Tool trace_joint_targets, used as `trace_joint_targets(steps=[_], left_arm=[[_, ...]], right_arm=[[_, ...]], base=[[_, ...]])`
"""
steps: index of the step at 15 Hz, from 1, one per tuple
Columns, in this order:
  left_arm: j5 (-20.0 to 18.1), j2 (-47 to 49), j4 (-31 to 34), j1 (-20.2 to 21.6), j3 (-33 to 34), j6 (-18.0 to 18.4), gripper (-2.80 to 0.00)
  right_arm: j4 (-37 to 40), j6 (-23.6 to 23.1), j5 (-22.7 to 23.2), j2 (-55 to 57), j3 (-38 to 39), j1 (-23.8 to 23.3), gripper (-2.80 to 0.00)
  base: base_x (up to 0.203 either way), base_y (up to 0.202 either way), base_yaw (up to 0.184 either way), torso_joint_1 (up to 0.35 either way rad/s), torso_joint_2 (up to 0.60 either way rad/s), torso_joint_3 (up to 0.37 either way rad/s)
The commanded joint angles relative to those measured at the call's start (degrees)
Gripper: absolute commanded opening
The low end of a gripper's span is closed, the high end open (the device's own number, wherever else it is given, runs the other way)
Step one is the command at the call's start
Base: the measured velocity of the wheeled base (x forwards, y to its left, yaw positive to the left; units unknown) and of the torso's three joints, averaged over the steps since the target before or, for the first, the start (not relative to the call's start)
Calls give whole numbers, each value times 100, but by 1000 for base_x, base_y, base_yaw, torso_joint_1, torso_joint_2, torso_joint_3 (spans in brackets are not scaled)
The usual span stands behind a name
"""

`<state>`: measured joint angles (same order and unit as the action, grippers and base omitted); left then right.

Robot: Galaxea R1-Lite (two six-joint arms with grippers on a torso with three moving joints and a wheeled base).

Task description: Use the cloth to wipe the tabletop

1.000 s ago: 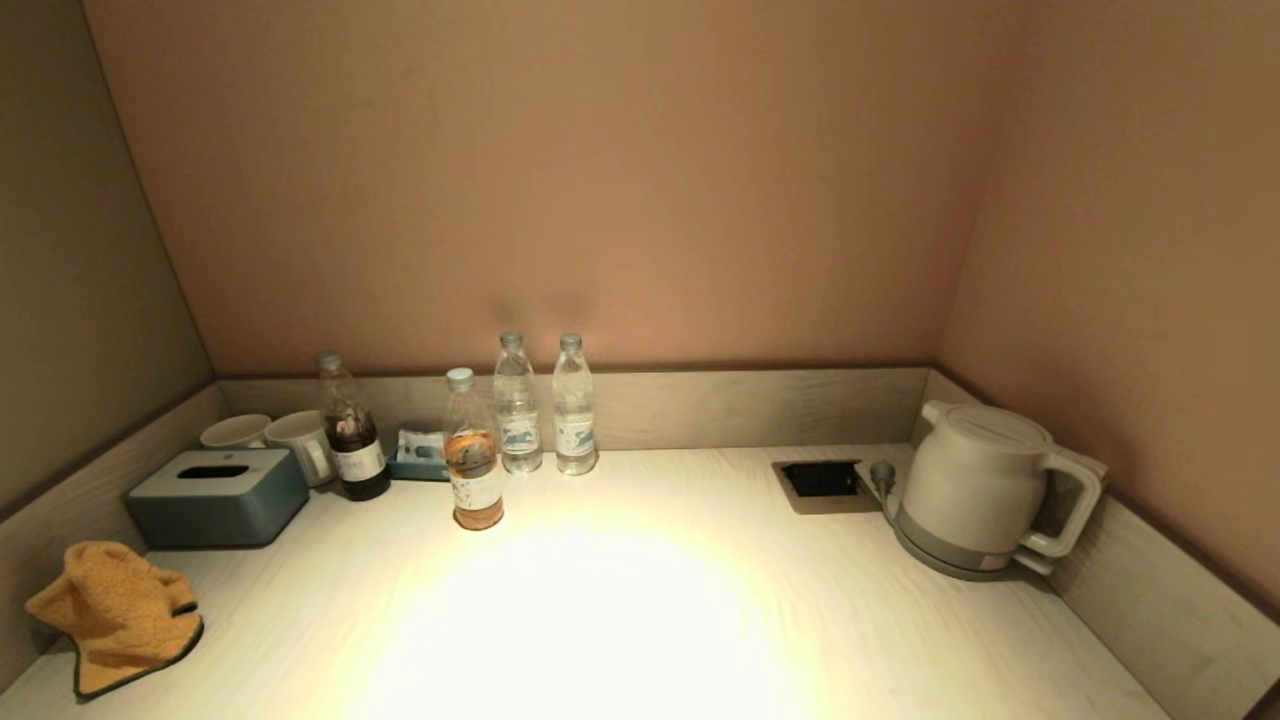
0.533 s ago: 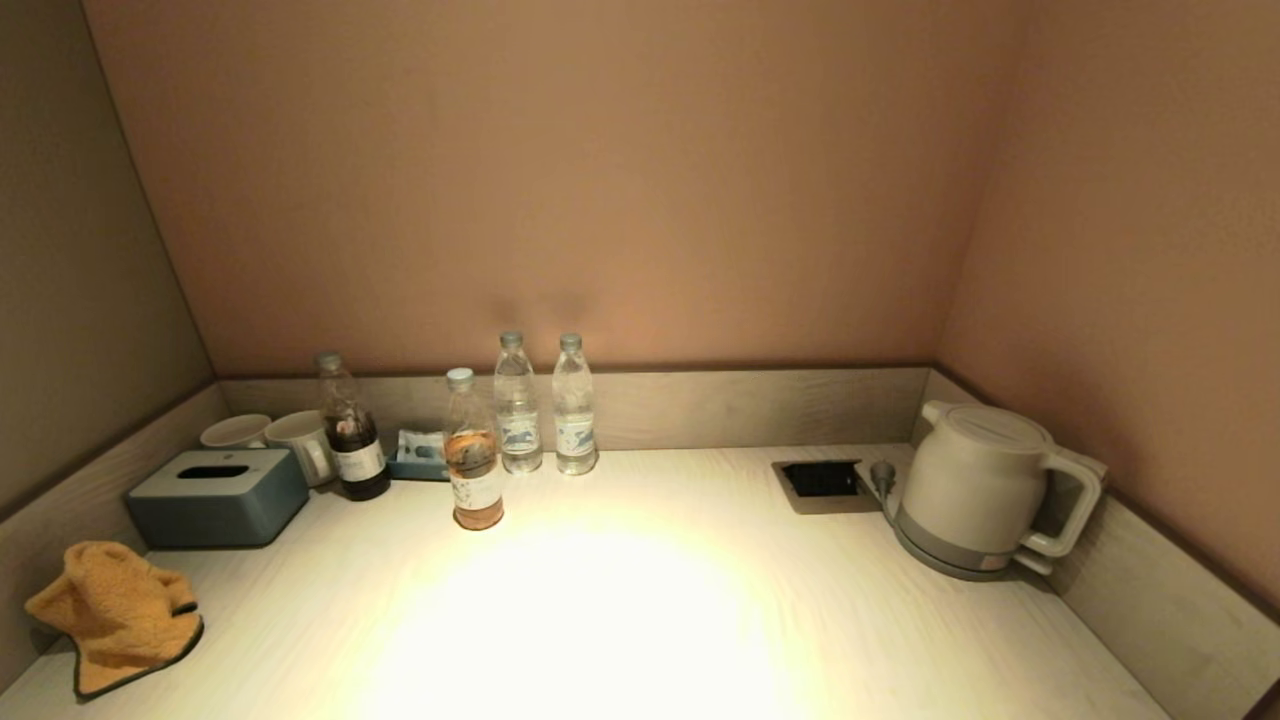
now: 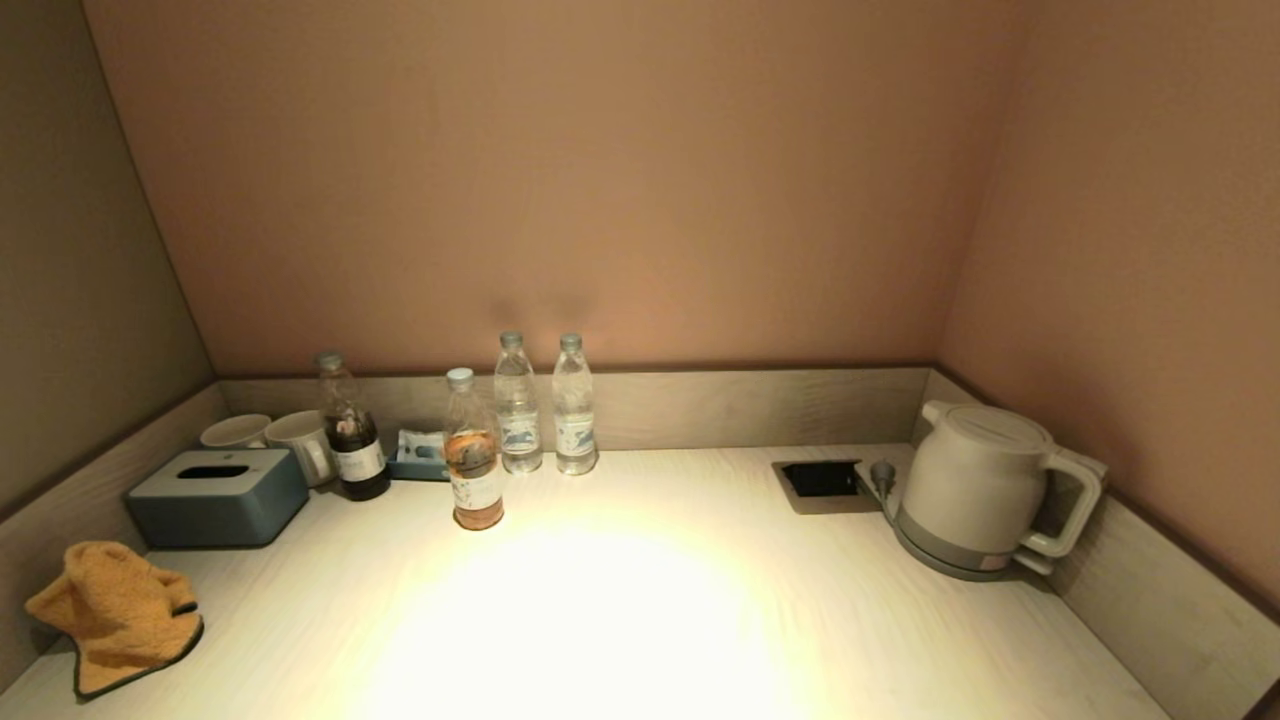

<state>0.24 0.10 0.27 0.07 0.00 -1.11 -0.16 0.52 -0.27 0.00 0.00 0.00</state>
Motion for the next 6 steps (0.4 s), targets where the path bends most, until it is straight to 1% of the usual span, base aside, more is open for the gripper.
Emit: trace_joint_targets(steps=[1, 6], left_arm=[[2, -1, 0, 1, 0, -3, -280], [2, -1, 0, 1, 0, -3, -280]], right_arm=[[-2, 0, 0, 9, 0, 0, -280], [-2, 0, 0, 0, 0, 0, -280]], base=[[0, 0, 0, 0, 0, 0], [0, 0, 0, 0, 0, 0]])
